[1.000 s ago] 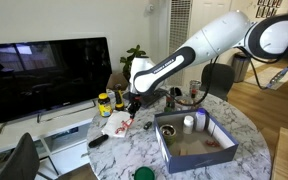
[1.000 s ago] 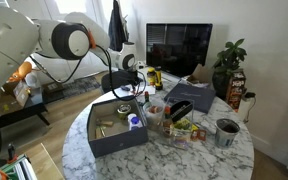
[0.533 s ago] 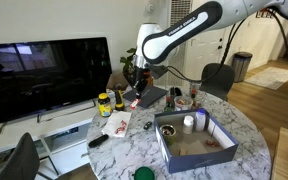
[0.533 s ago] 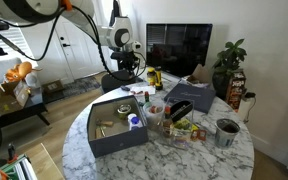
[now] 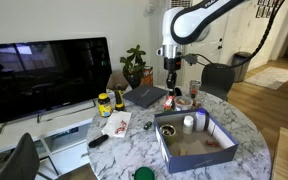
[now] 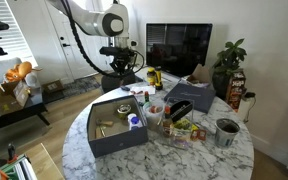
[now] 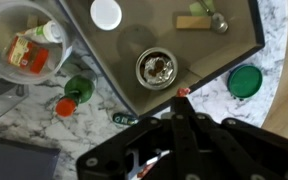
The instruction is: Pick up an orange sachet from the left side of the table and put it in the box
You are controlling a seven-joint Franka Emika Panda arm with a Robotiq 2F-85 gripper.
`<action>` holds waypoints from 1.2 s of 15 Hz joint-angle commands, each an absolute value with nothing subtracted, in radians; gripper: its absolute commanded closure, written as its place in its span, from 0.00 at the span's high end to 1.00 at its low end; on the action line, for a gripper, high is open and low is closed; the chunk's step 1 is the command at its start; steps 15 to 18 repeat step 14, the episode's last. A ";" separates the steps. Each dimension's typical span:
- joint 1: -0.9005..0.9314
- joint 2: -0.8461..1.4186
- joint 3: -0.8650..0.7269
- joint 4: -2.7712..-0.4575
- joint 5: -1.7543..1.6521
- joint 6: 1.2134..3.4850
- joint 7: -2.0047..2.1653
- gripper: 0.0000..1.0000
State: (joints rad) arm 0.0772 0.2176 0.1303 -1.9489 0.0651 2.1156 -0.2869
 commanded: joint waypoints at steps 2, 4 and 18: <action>0.061 0.045 0.141 -2.221 0.178 2.131 -0.434 0.00; 0.068 0.011 0.134 -2.279 0.202 2.119 -0.454 0.04; 0.079 -0.025 0.091 -2.285 0.538 2.199 -0.637 0.58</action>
